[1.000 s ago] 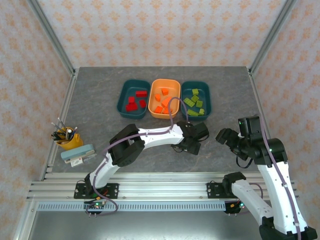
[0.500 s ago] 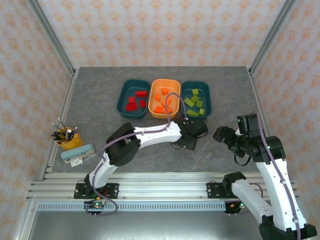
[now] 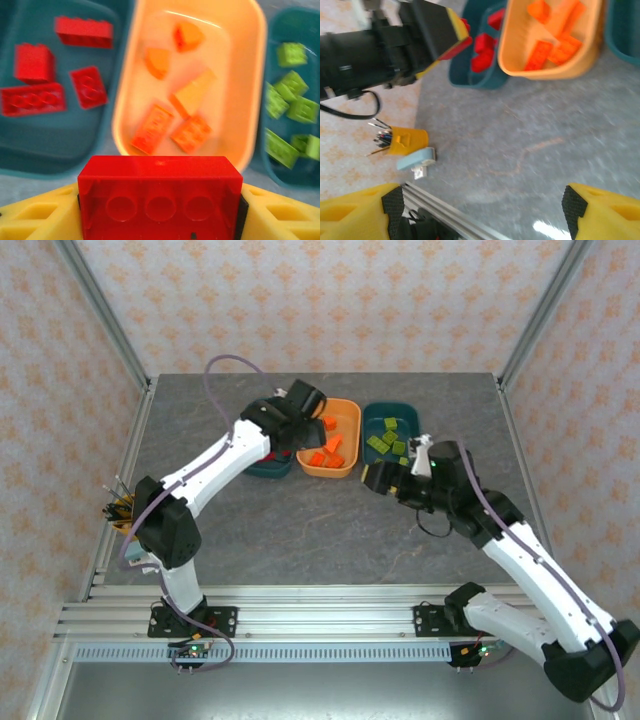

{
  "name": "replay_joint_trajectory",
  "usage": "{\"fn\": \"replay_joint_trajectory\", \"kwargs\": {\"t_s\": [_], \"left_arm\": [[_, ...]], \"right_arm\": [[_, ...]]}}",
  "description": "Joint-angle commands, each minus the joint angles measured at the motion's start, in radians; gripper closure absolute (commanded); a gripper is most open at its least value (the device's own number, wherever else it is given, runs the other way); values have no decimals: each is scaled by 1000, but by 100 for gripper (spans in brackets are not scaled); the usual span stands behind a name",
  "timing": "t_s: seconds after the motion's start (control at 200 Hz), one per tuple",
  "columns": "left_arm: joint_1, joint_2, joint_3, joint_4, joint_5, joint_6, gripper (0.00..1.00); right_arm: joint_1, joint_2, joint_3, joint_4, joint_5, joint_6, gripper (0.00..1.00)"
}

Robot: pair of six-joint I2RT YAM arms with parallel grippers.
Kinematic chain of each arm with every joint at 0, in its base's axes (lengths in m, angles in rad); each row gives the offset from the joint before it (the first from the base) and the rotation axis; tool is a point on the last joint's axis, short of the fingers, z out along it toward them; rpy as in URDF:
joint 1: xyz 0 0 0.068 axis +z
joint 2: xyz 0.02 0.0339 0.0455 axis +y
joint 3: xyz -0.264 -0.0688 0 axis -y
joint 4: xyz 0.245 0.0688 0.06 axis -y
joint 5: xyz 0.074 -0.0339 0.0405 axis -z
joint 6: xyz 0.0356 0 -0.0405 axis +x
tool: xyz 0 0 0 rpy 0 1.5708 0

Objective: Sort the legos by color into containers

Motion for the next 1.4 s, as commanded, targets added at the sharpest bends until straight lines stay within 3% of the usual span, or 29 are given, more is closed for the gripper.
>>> {"fn": "replay_joint_trajectory", "kwargs": {"t_s": [0.0, 0.37, 0.56, 0.716, 0.876, 1.031, 1.166, 1.196, 1.321, 1.391], "left_arm": [[74, 73, 75, -33, -13, 64, 33], [230, 493, 519, -65, -39, 96, 33], [260, 667, 722, -109, -52, 144, 33], [278, 731, 761, -101, -33, 152, 33], [286, 766, 772, -105, -16, 157, 25], [285, 727, 758, -130, -21, 148, 13], [284, 605, 704, -134, -30, 133, 6], [284, 564, 682, -137, -34, 124, 1], [274, 297, 414, -53, -16, 61, 0], [257, 118, 201, 28, -9, 61, 0]], "right_arm": [[17, 102, 16, 222, 86, 37, 17], [-17, 393, 96, 497, 144, 77, 14], [-56, 469, 149, 515, 130, 125, 13], [-77, 494, 174, 477, 112, 114, 14], [-82, 509, 181, 459, 102, 114, 14], [-82, 508, 206, 393, 124, 78, 13], [-84, 459, 255, 249, 244, -16, 12], [-84, 439, 272, 191, 289, -49, 12], [-102, 382, 352, -98, 529, -96, 0], [-131, 357, 369, -229, 571, -127, 0]]}}
